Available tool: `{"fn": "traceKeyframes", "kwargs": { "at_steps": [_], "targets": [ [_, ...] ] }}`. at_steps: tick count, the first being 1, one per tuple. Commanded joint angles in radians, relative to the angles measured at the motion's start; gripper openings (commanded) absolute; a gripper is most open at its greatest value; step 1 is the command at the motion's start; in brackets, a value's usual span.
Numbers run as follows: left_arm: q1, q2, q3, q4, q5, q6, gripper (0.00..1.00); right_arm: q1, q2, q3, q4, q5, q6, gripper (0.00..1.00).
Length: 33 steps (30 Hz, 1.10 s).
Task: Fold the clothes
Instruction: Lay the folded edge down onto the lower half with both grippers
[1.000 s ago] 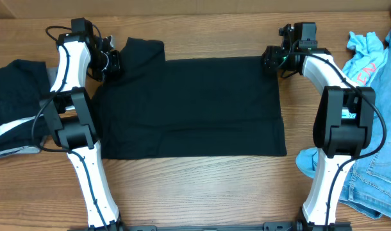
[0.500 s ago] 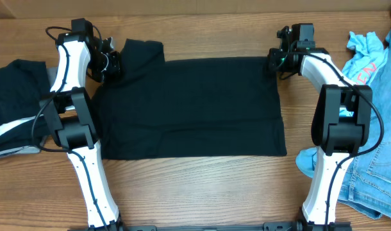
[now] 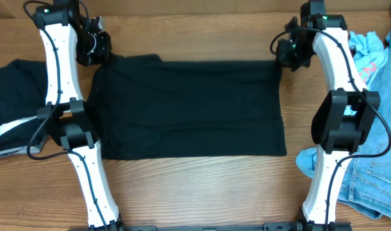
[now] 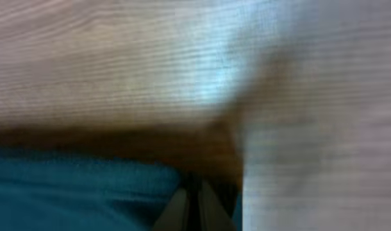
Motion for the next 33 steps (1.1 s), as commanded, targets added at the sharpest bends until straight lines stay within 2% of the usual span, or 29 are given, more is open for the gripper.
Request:
{"fn": "traceKeyframes", "kwargs": {
  "at_steps": [1,3,13,15,18,22,26,31,33],
  "targets": [
    [-0.006,0.003,0.052,-0.062,-0.095,-0.008,0.04,-0.01,-0.005,0.027,-0.058,0.084,0.0,0.04],
    [-0.006,0.003,0.081,-0.113,-0.145,-0.01,0.04,-0.01,-0.016,0.035,-0.101,0.127,0.001,0.04],
    [-0.04,-0.13,0.07,-0.117,-0.182,-0.033,0.04,-0.019,-0.127,0.045,-0.251,0.127,0.008,0.04],
    [-0.058,-0.193,-0.035,-0.116,-0.233,-0.037,0.04,-0.019,-0.131,0.045,-0.291,0.127,0.008,0.04],
    [-0.058,-0.307,-0.231,-0.116,-0.235,-0.043,0.04,-0.019,-0.135,0.045,-0.336,0.127,0.011,0.04],
    [-0.058,-0.408,-0.363,-0.116,-0.268,-0.056,0.04,-0.026,-0.137,0.045,-0.393,0.127,0.024,0.04],
    [-0.06,-0.422,-0.507,-0.102,-0.29,-0.07,0.04,-0.032,-0.137,0.035,-0.425,0.13,0.024,0.04],
    [-0.06,-0.422,-0.792,0.04,-0.287,-0.069,0.04,-0.032,-0.137,-0.068,-0.411,0.13,0.023,0.04],
    [-0.06,-0.422,-0.834,0.069,-0.287,-0.066,0.04,-0.032,-0.137,-0.111,-0.407,0.13,0.023,0.04]
  ]
}}
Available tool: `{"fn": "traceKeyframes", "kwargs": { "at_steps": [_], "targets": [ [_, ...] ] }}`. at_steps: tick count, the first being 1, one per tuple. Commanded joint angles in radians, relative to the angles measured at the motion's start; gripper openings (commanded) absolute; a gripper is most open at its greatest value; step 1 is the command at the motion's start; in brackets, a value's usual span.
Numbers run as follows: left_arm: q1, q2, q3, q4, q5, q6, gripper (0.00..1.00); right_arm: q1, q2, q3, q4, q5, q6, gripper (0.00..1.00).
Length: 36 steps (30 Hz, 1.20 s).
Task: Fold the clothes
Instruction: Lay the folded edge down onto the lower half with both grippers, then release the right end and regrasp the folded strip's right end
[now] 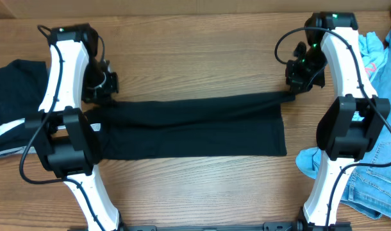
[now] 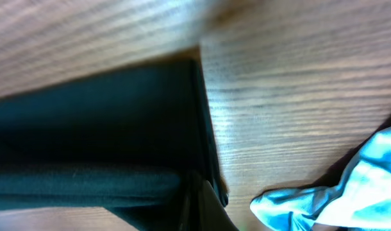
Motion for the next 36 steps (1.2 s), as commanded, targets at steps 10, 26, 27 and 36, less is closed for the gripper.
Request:
{"fn": "traceKeyframes", "kwargs": {
  "at_steps": [10,26,27,36],
  "targets": [
    [0.004,-0.015,-0.121,0.054,-0.132,-0.066,0.04,0.002,-0.043,-0.367,0.111,0.008,0.002,0.04],
    [0.002,-0.015,-0.151,-0.055,-0.102,-0.065,0.18,-0.005,-0.043,-0.366,0.124,0.034,-0.001,0.47],
    [0.002,-0.015,-0.172,-0.054,-0.102,-0.066,0.18,-0.011,-0.043,-0.364,0.13,0.034,0.003,0.44],
    [0.002,-0.015,-0.429,0.105,-0.111,-0.07,0.19,-0.016,-0.165,-0.335,0.137,0.046,0.002,0.49]
  ]
}}
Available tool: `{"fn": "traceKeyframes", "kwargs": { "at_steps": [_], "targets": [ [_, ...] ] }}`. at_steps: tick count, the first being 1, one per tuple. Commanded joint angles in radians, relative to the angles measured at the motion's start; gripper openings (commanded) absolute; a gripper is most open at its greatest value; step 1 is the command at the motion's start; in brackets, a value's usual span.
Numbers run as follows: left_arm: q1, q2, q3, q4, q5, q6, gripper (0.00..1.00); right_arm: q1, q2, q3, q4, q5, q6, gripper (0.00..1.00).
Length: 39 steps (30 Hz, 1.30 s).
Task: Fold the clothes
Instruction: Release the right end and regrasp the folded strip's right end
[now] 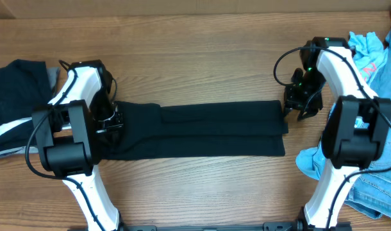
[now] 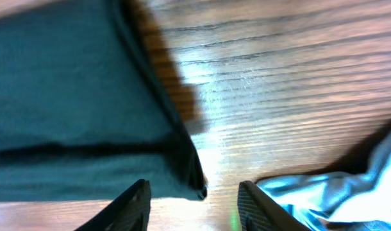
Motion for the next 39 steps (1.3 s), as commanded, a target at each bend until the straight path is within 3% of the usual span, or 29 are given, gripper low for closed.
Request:
{"fn": "traceKeyframes", "kwargs": {
  "at_steps": [1,3,5,8,9,10,12,21,27,28,30,32,33,39],
  "targets": [
    [0.002,-0.012,-0.014,-0.005,-0.052,-0.039,0.2,-0.005,-0.053,0.025,-0.004,0.018,0.0,0.51],
    [0.002,-0.013,-0.003,-0.023,-0.138,-0.104,0.21,-0.014,-0.053,0.025,-0.013,-0.051,-0.042,0.62],
    [-0.005,-0.028,0.032,-0.039,-0.187,-0.143,0.22,-0.039,-0.053,0.024,-0.024,-0.2,-0.153,0.64],
    [-0.024,-0.113,0.07,-0.016,-0.187,-0.14,0.26,-0.107,-0.053,0.02,-0.031,-0.237,-0.158,0.68],
    [-0.029,-0.147,0.07,-0.003,-0.186,-0.141,0.31,-0.128,-0.053,0.018,-0.035,-0.262,-0.169,0.71],
    [-0.03,-0.188,0.07,0.009,-0.185,-0.141,0.45,-0.15,-0.053,0.008,-0.039,-0.304,-0.195,0.74],
    [-0.03,-0.247,0.07,0.011,-0.185,-0.141,0.53,-0.168,-0.052,-0.051,-0.028,-0.338,-0.232,0.79],
    [-0.03,-0.27,0.07,0.019,-0.16,-0.141,0.53,-0.163,-0.052,-0.316,0.167,-0.397,-0.236,0.8],
    [-0.03,-0.27,0.07,0.018,-0.155,-0.14,0.53,-0.081,-0.052,-0.43,0.328,-0.458,-0.2,0.78],
    [-0.03,-0.27,0.07,0.018,-0.155,-0.141,0.54,-0.057,-0.052,-0.435,0.357,-0.457,-0.175,0.74],
    [-0.03,-0.27,0.07,0.014,-0.156,-0.14,0.53,-0.033,-0.052,-0.437,0.403,-0.454,-0.115,0.53],
    [-0.03,-0.27,0.07,0.007,-0.156,-0.137,0.53,-0.032,-0.052,-0.437,0.454,-0.419,-0.03,0.13],
    [-0.03,-0.27,0.07,0.006,-0.156,-0.137,0.53,-0.035,-0.052,-0.437,0.465,-0.401,-0.012,0.04],
    [-0.03,-0.27,0.07,0.005,-0.156,-0.137,0.52,-0.037,-0.057,-0.366,0.429,-0.302,-0.01,0.04]
  ]
}}
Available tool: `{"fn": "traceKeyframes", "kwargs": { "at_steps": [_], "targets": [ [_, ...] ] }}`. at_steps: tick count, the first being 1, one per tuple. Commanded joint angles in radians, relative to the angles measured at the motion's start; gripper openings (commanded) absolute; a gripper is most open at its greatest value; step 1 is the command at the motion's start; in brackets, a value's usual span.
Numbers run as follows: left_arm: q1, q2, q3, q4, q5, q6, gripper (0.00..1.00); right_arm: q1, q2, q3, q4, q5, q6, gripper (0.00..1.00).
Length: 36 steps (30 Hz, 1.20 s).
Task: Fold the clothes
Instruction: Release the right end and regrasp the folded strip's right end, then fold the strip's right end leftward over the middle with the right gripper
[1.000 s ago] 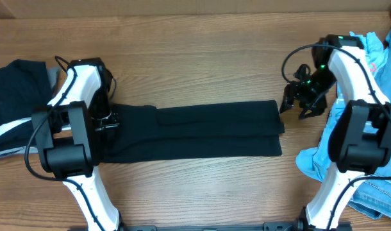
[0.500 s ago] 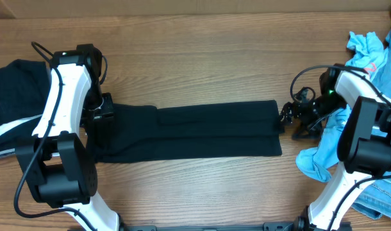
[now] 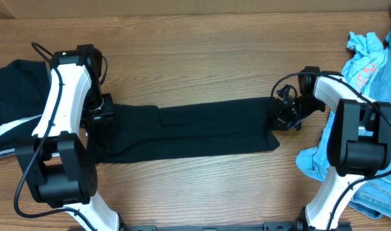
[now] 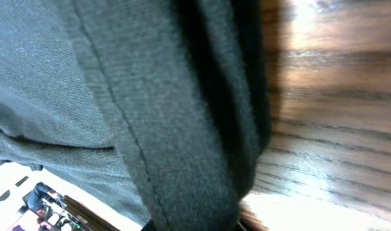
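A black garment [image 3: 189,131] lies on the wooden table [image 3: 195,58] as a long folded strip running left to right. My right gripper [image 3: 282,115] sits at its right end. In the right wrist view the dark cloth [image 4: 150,96] fills most of the frame and bunches down into the right gripper [image 4: 195,226], which is shut on the garment's edge, its fingers covered by the cloth. My left gripper [image 3: 100,110] is at the strip's left end, and black on black hides how its jaws stand.
A heap of dark clothes with a white stripe [image 3: 13,96] lies at the left edge. Light blue and pink garments [image 3: 365,54] sit at the back right, with jeans [image 3: 375,173] and a light blue cloth [image 3: 307,160] at the front right.
My right gripper was open just right of the strip's end. Now it is over that end and shut on the cloth. The left gripper has shifted slightly left and back at the left end.
First the garment lay spread wide, with both grippers at its far corners. Then the far edge was held halfway toward the front. Then it lay as a narrow folded strip with the right gripper open beside it. Now the right gripper holds the strip's right end.
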Motion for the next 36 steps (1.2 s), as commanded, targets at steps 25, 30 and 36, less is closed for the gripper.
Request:
{"fn": "traceKeyframes", "kwargs": {
  "at_steps": [25,30,36],
  "targets": [
    [-0.008,-0.013,0.012,0.06,0.096,0.013,0.52,0.616,-0.098,0.344,-0.188,0.546,0.217,0.04],
    [-0.008,-0.013,0.012,0.059,0.096,0.013,0.52,0.649,-0.069,0.339,-0.171,0.523,0.216,0.06],
    [-0.008,-0.013,0.012,0.06,0.096,0.014,0.52,0.691,-0.069,0.338,-0.142,0.462,0.211,0.52]
  ]
}}
